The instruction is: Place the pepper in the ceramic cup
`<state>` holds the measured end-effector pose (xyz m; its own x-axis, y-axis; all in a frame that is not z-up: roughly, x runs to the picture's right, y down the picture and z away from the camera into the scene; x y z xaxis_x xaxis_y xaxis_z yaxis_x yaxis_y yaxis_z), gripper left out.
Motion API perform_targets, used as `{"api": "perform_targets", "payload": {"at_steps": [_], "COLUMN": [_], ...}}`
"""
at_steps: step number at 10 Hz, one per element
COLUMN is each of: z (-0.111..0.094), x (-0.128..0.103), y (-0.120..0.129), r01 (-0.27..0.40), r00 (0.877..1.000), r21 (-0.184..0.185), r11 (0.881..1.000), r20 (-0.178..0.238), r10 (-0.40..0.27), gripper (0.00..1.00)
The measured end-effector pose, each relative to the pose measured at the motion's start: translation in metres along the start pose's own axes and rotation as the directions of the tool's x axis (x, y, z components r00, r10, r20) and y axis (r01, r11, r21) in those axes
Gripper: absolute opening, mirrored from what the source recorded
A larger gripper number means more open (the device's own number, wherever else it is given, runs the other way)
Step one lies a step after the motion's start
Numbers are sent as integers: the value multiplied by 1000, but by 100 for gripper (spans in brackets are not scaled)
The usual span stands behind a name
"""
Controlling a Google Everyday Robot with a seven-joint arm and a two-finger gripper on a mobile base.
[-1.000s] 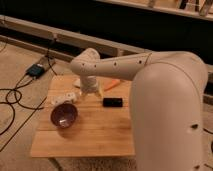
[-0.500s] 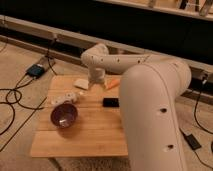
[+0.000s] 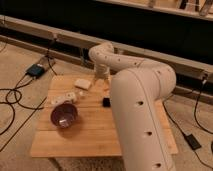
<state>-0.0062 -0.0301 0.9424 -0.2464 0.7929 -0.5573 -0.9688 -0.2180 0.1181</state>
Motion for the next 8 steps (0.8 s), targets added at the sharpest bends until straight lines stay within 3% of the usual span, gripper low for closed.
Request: {"api": "perform_targets", "payload": {"at_steps": [2,5,8], "z": [11,34,52], "x": [-12,-29,-38], "y": [-7,-24,-36], "r01": [-56,-182,-234], "r00": [998,983,972], "r21": [-3,-14,-12], "r11": [998,983,972], "r20": [-5,-19,-21], "r10": [56,182,234], "gripper": [65,65,65]}}
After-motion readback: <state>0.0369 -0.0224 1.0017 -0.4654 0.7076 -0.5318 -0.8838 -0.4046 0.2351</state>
